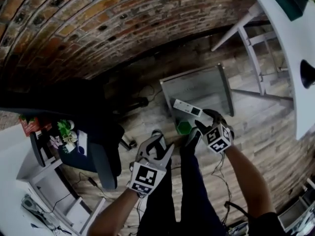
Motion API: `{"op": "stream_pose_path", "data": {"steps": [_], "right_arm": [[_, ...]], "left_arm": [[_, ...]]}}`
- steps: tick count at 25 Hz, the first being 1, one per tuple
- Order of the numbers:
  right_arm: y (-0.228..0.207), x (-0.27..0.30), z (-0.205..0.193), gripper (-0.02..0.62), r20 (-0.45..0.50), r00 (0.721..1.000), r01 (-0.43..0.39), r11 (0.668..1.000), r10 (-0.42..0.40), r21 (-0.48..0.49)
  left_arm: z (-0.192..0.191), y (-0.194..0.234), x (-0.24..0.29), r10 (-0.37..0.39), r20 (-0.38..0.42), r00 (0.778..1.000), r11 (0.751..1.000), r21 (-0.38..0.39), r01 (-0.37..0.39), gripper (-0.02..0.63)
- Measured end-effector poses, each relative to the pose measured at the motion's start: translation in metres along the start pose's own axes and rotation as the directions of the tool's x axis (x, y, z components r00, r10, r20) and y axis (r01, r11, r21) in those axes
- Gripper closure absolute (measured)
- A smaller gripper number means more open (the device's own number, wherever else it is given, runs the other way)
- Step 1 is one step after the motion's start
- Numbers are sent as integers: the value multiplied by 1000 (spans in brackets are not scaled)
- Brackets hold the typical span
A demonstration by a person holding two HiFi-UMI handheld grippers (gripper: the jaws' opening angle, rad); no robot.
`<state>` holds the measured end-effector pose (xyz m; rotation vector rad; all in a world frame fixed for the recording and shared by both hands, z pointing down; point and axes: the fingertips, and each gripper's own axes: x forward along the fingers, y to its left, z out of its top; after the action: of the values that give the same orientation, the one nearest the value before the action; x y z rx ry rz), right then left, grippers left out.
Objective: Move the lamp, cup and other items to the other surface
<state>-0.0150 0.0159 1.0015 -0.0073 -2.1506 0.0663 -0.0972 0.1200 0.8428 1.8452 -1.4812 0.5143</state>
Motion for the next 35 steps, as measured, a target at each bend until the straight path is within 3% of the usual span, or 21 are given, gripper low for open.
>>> {"op": "stream_pose_path", "data": {"steps": [5, 15, 22, 27, 35], "right_arm": [[1, 49, -37, 367, -79, 997, -11, 1000, 9, -28], [-2, 89, -49, 353, -148, 989, -31, 993, 14, -116], [2, 103, -43, 376, -209, 977, -81, 981, 43, -178], [6, 85, -34, 394, -216, 974, -90, 990, 65, -109], [1, 43, -35, 399, -248, 968, -41, 998, 27, -54]], "left_arm": [[-33, 2, 12, -12, -15, 1000, 999, -33, 12, 442], [-70, 11, 7, -12, -48, 999, 997, -82, 8, 442], [-61, 8, 7, -32, -39, 999, 995, -94, 28, 442], [-51, 8, 0, -34, -45, 998, 995, -99, 30, 442], [-10, 19, -11, -10, -8, 1000, 999, -54, 10, 442]]}}
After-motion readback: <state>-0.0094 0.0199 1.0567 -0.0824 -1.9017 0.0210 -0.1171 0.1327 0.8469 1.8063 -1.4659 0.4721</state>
